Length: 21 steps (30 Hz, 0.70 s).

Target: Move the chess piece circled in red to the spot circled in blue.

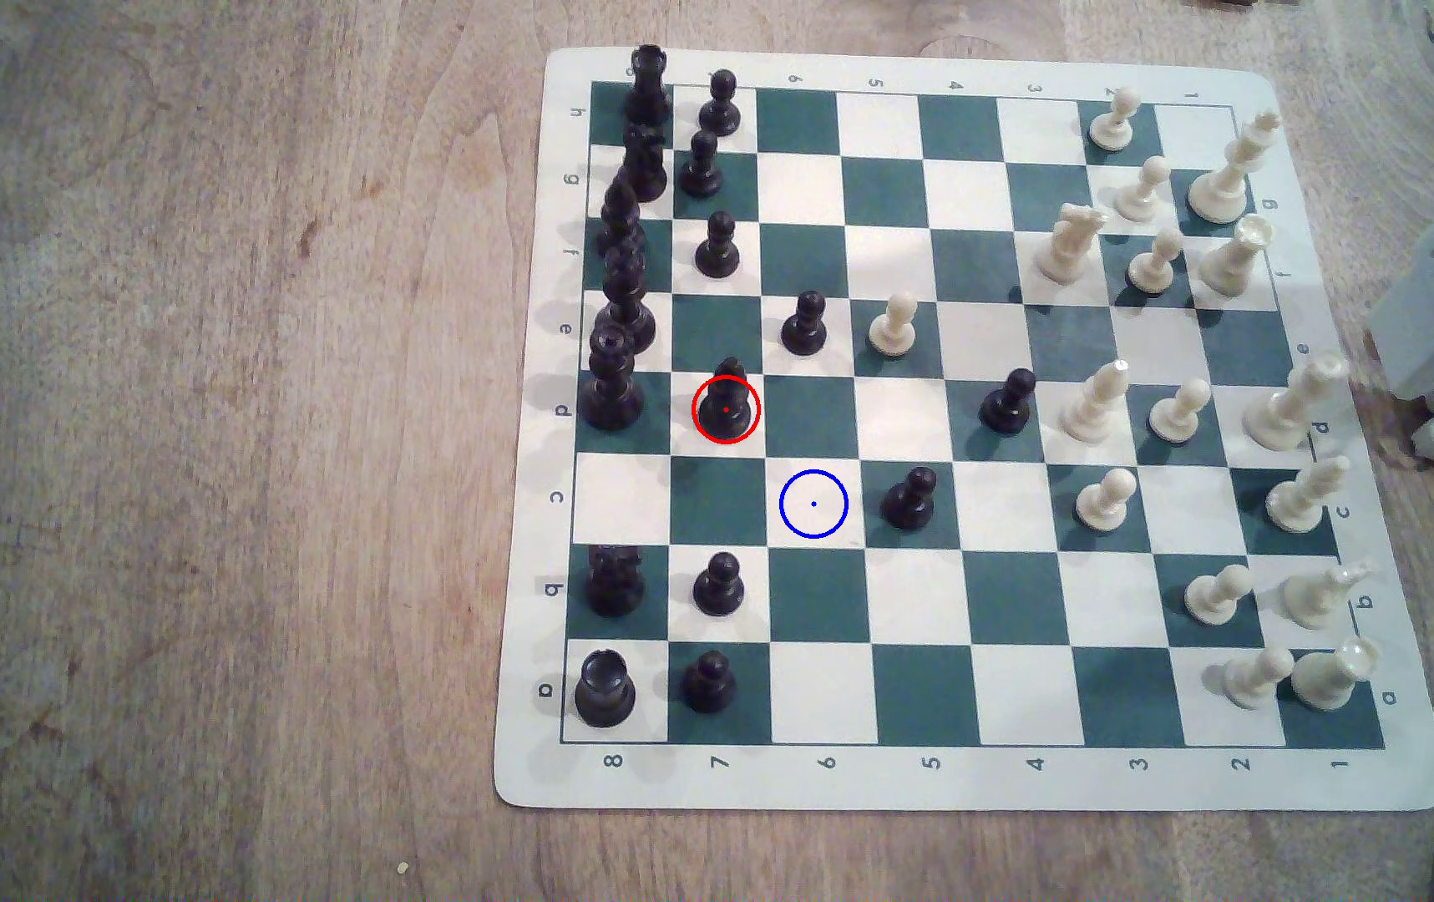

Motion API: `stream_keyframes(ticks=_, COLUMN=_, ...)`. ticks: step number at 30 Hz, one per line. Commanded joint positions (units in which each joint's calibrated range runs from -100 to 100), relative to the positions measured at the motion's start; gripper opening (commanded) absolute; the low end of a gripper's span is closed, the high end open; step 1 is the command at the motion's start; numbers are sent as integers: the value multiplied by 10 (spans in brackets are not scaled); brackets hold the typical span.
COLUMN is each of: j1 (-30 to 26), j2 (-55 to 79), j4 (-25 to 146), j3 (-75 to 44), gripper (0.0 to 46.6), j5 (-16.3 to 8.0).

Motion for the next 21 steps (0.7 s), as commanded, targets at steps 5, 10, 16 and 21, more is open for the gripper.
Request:
stream_keyframes(ticks=5, j1=-15, j2=55, j4=221, j3=-72, gripper=2, j5=2)
stream_keyframes(ticks=10, j1=-42, j2=189, j4=269, j3=-141, gripper=2, j5=22)
stream_keyframes(ticks=16, j1=-41, j2=310, j4=402, j3=-206, gripper=2, j5=1)
stream_keyframes(ticks=21, j1=-34, j2=415, j4=482, j3=-316, gripper=2, j5=-54)
